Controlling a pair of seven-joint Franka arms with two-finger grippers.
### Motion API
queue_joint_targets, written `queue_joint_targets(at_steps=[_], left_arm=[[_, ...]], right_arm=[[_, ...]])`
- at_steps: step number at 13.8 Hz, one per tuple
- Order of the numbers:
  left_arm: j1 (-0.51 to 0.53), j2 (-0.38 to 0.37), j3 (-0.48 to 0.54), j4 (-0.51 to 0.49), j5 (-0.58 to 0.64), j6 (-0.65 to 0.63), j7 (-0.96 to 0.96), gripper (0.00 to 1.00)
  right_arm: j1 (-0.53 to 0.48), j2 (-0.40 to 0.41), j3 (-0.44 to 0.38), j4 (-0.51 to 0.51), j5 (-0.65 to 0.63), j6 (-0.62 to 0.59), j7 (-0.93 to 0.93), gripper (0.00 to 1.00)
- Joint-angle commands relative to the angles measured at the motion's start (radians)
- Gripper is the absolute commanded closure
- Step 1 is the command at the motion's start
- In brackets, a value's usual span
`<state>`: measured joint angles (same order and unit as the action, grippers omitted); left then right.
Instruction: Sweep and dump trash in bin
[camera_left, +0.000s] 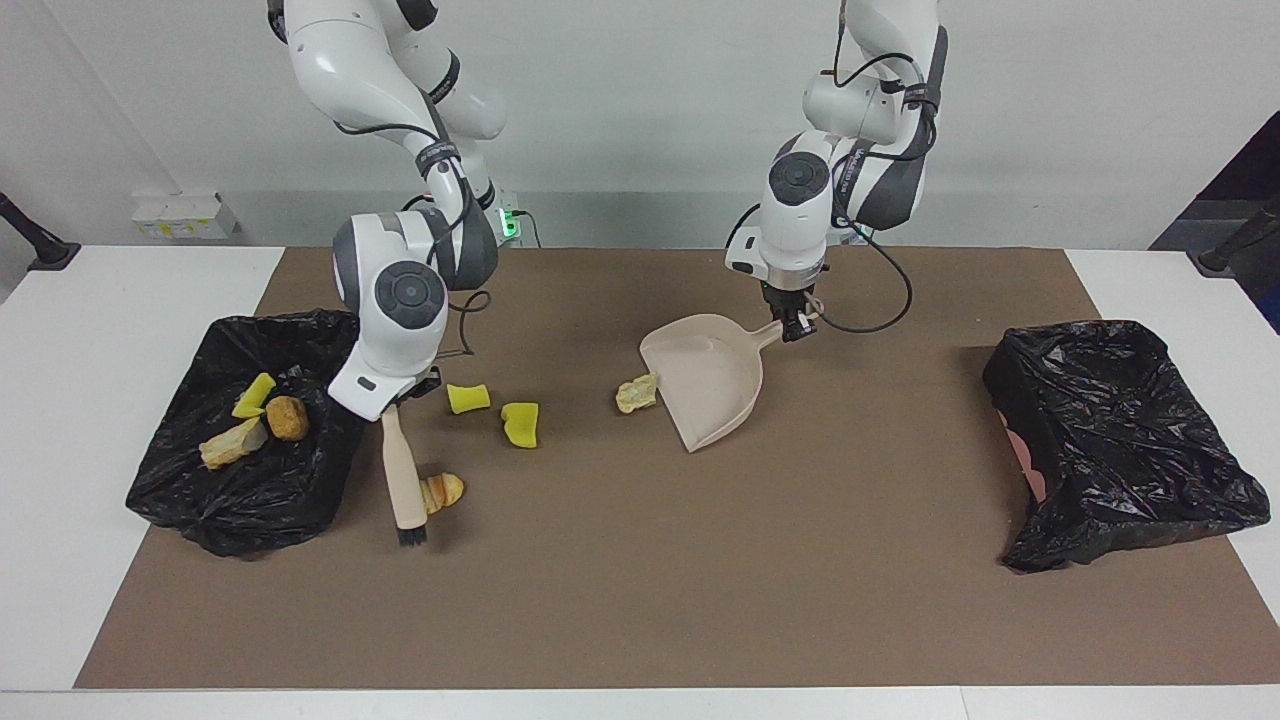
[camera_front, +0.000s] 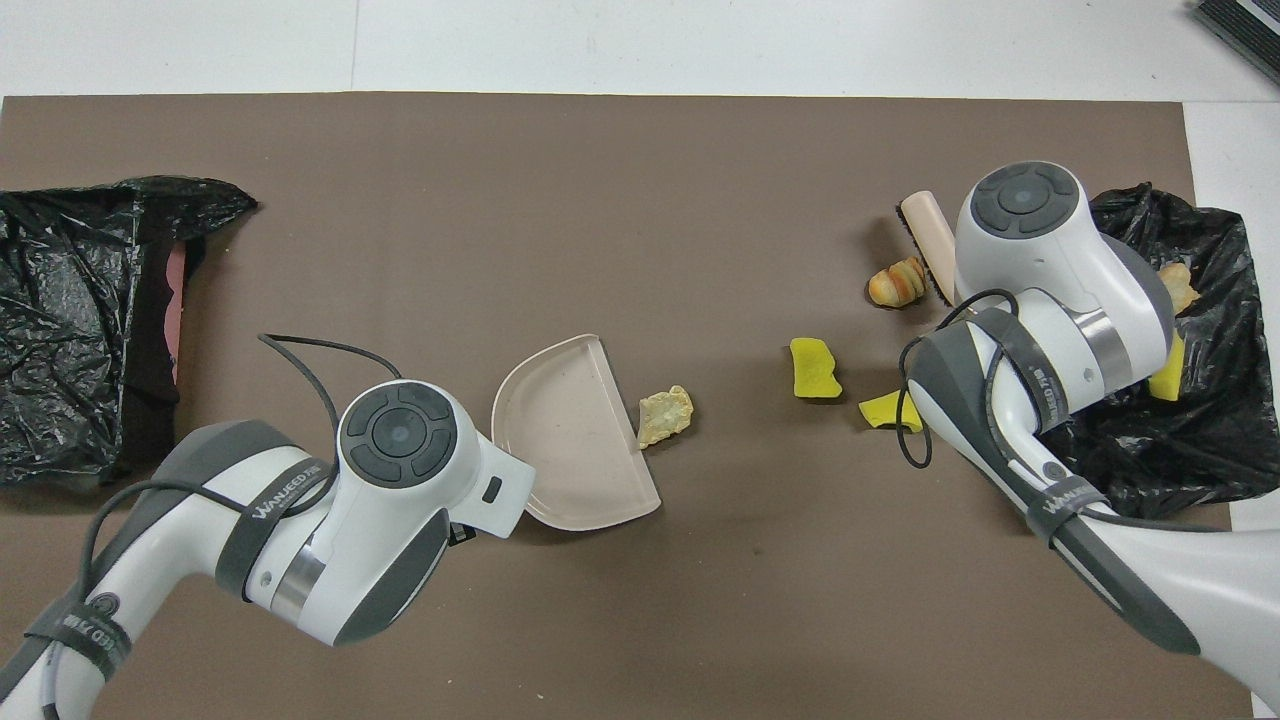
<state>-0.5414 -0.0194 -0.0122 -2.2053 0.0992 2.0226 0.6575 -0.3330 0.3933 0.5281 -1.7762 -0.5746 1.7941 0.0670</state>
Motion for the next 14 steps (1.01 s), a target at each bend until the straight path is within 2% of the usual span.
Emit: queue_joint_targets(at_steps=[1, 10, 14], left_arm=[[-0.011, -0.03, 0.003, -0.039, 0.019, 0.031, -0.018, 1.0], [-0.014, -0.031, 0.003, -0.04, 0.019, 0.036, -0.022, 1.0], [-0.012, -0.031, 0.003, -0.04, 0.019, 0.036, -0.024, 1.0]], right_arm=[[-0.005, 0.002, 0.015, -0.064, -0.013, 0.054, -0.015, 1.0], [0.166, -0.048, 0.042, -0.124, 0.3, 0.036, 0.002, 1.0], [0.176, -0.054, 0.157, -0.149, 0.398, 0.047, 0.001, 1.0]])
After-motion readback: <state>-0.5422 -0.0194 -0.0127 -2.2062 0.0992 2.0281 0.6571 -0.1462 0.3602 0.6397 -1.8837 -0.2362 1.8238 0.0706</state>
